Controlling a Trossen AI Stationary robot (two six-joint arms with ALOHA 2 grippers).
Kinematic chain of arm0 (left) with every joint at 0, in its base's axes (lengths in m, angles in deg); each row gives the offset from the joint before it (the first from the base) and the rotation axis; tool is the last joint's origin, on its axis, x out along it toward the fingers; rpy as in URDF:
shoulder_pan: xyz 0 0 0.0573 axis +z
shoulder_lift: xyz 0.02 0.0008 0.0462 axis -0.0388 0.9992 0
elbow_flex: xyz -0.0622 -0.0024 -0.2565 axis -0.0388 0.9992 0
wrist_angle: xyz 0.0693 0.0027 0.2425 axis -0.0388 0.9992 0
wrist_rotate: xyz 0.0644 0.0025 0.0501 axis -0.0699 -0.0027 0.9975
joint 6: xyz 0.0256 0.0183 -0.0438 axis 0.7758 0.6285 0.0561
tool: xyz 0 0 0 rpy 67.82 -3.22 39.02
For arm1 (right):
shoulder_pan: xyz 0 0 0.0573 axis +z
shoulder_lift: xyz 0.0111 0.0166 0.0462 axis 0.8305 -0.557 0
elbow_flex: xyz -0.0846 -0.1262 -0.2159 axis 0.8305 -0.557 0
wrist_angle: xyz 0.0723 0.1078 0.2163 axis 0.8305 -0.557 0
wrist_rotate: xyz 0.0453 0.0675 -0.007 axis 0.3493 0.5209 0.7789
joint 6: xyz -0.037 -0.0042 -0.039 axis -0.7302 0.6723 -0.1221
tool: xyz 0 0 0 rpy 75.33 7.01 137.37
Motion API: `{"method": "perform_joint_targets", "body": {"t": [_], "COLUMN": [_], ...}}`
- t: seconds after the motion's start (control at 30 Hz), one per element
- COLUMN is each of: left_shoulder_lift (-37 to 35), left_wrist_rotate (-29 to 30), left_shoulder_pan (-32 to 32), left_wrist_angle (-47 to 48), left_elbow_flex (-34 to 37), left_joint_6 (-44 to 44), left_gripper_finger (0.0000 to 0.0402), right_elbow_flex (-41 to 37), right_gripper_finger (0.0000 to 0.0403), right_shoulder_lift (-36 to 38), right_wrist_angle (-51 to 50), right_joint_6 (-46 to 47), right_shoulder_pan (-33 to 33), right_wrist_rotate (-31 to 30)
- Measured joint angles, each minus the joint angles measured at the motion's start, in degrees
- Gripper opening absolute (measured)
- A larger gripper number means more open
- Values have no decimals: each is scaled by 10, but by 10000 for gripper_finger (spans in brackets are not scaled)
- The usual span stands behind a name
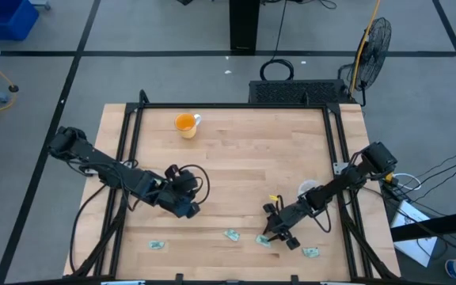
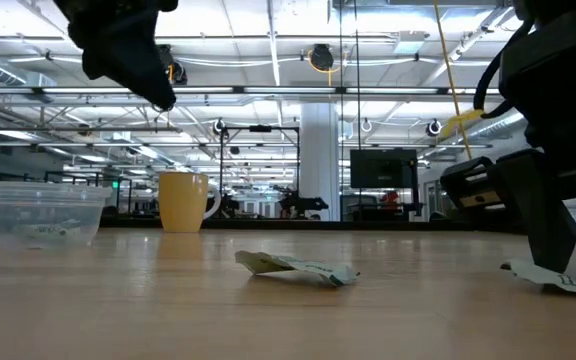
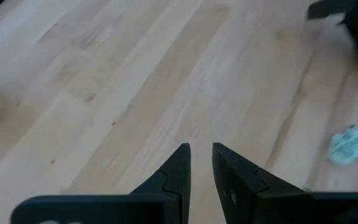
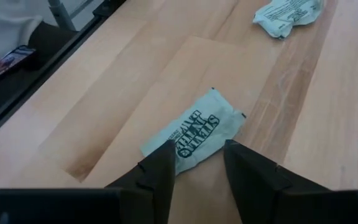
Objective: Pick and place items into bin
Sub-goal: Put the stevia packet into the right transparent bin
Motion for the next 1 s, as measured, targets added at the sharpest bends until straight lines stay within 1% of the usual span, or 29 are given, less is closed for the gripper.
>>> {"method": "perform_joint_targets", "body": {"t": [0.13, 0.3, 0.37, 0.53, 0.73, 0.9, 1.0], "left_shoulder_lift": [0, 0, 0, 0, 0, 0, 0], "left_wrist_rotate": [1, 6, 5, 1, 1, 0, 1], "left_shoulder_pan": [0, 0, 0, 0, 0, 0, 0], "left_wrist_angle": [-43, -61, -67, -68, -67, -68, -68], "left_elbow_flex": [0, 0, 0, 0, 0, 0, 0], "left_joint_6": [2, 115, 146, 183, 199, 205, 205], "left_gripper_finger": [72, 72, 72, 72, 72, 72, 72], "right_elbow_flex": [0, 0, 0, 0, -1, -3, -2], "right_gripper_finger": [89, 28, 8, 3, 1, 0, 0], "right_shoulder_lift": [0, 0, 0, -1, 14, 76, 123], "right_wrist_angle": [-3, -15, -16, -18, -28, -74, -138], "right_joint_6": [3, 8, 8, 12, 12, 12, 23], "right_shoulder_pan": [0, -1, -1, -1, 0, 2, 5], "right_wrist_rotate": [-2, -9, -9, -4, 3, 11, 2]}}
